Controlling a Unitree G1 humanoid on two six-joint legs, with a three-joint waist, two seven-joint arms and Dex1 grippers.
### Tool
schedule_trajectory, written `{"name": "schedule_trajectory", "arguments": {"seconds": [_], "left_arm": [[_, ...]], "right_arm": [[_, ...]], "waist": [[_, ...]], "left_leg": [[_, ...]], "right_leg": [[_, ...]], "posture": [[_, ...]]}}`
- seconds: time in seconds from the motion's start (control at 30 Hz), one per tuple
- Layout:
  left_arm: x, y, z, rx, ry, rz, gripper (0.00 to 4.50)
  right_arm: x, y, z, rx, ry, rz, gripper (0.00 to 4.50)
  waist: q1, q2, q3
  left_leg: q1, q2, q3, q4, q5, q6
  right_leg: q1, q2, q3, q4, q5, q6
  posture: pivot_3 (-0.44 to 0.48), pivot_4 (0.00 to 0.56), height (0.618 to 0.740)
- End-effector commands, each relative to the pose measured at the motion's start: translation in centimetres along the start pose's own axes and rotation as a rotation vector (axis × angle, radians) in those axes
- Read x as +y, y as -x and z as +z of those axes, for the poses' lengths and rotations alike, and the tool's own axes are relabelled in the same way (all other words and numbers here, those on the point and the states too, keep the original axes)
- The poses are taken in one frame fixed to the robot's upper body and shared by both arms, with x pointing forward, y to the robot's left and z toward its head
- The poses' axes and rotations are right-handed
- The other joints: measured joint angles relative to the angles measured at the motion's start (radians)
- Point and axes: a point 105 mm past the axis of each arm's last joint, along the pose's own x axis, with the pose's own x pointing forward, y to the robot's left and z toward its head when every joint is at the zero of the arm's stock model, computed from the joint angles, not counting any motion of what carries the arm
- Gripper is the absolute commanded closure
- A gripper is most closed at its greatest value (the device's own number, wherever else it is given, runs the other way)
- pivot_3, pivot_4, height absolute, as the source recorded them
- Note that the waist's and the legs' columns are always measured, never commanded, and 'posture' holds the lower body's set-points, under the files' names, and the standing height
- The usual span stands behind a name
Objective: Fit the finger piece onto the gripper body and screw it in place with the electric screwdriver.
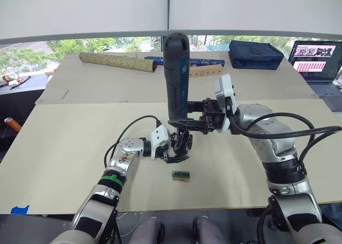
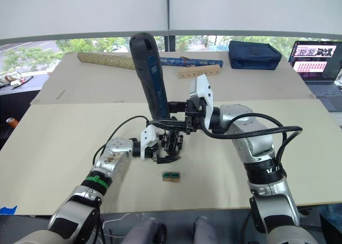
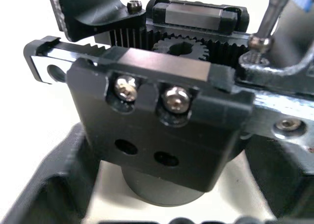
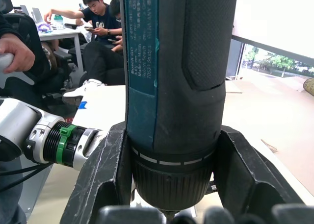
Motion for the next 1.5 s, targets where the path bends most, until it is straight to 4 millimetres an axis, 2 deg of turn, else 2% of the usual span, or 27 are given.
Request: {"name": "schedule_trajectory", "arguments": {"seconds": [0.03, 0.4, 0.6, 0.83, 1.1, 1.5], "left_arm": [[-0.2, 0.2, -0.9, 0.025, 0.027, 0.010, 2.15], [-0.1, 0.3, -1.1, 0.030, 0.032, 0.023, 2.14], [-0.1, 0.3, -1.0, 0.024, 0.029, 0.029, 2.14], [-0.1, 0.4, -1.1, 0.022, 0.027, 0.035, 2.14], [-0.1, 0.5, -1.0, 0.021, 0.024, 0.038, 2.14], [-0.1, 0.6, -1.0, 0.022, 0.027, 0.039, 2.14]], "right_arm": [[0.3, -0.1, 0.0, 0.005, 0.010, 0.003, 2.60], [0.3, -0.4, -0.5, 0.011, -0.007, 0.000, 2.60], [0.7, -0.6, -1.8, 0.030, -0.046, -0.014, 2.60], [0.9, -0.2, -4.6, 0.094, -0.124, -0.065, 2.60], [0.5, -0.3, -6.2, 0.105, -0.157, -0.117, 2.60], [0.6, -0.3, -7.8, 0.138, -0.179, -0.138, 2.60]], "waist": [[0.000, 0.000, 0.000], [0.000, 0.000, 0.000], [-0.001, 0.000, -0.001], [-0.002, -0.001, -0.005], [-0.003, -0.002, -0.006], [-0.003, -0.006, -0.011]], "left_leg": [[0.000, 0.000, 0.000, 0.000, 0.000, 0.000], [0.001, 0.000, 0.000, 0.000, 0.000, 0.000], [0.002, 0.000, 0.000, 0.000, 0.000, 0.000], [0.006, 0.001, 0.000, -0.001, 0.000, 0.001], [0.018, 0.002, 0.000, -0.006, -0.005, 0.008], [0.019, 0.002, 0.000, -0.007, -0.005, 0.007]], "right_leg": [[0.000, 0.000, 0.000, 0.000, 0.000, 0.000], [0.000, 0.000, 0.000, 0.000, 0.000, 0.000], [0.002, 0.000, 0.000, 0.000, 0.000, 0.000], [0.004, 0.000, 0.001, -0.001, 0.000, 0.000], [0.015, 0.000, 0.001, -0.005, 0.000, 0.000], [0.015, 0.000, 0.001, -0.005, 0.000, 0.000]], "posture": [[0.000, 0.150, 0.740], [0.000, 0.150, 0.740], [0.000, 0.150, 0.740], [0.000, 0.150, 0.740], [0.000, 0.150, 0.740], [0.000, 0.150, 0.740]]}}
